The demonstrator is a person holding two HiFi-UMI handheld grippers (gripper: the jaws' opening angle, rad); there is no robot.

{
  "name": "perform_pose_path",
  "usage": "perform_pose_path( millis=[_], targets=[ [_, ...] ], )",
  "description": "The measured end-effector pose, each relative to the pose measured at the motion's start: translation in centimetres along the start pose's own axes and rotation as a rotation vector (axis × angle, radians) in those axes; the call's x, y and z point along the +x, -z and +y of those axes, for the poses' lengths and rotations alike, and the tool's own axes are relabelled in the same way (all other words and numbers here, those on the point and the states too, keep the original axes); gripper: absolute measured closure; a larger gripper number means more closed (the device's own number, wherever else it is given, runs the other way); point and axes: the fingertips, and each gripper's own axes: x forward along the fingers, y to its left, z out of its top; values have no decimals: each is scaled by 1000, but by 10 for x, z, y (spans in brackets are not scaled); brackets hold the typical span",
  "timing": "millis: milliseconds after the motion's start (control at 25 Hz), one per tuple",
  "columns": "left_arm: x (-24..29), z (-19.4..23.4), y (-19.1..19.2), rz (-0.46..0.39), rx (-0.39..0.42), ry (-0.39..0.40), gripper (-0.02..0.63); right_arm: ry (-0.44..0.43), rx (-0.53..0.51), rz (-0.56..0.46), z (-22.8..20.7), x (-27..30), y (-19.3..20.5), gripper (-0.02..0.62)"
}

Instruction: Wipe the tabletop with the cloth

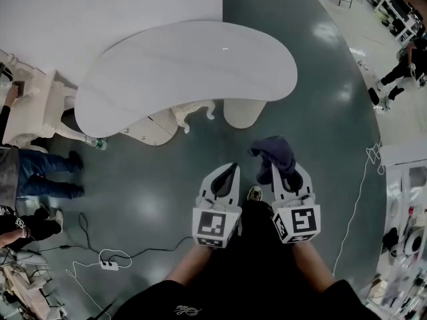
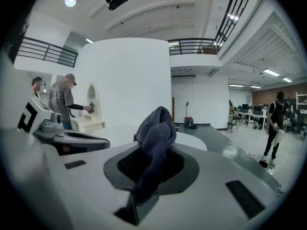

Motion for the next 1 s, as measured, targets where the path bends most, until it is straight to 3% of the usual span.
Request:
perform_pose_path(
  millis=[240,640,1000],
  targets=[
    [42,10,-8,10,12,-13,598,-23,21,4,-30,39,0,545],
    [142,64,-53,51,49,-93,598,-123,82,8,-85,141,-18,545],
    [197,82,-53,124,47,-120,598,-145,92,54,-131,202,-9,545]
  ],
)
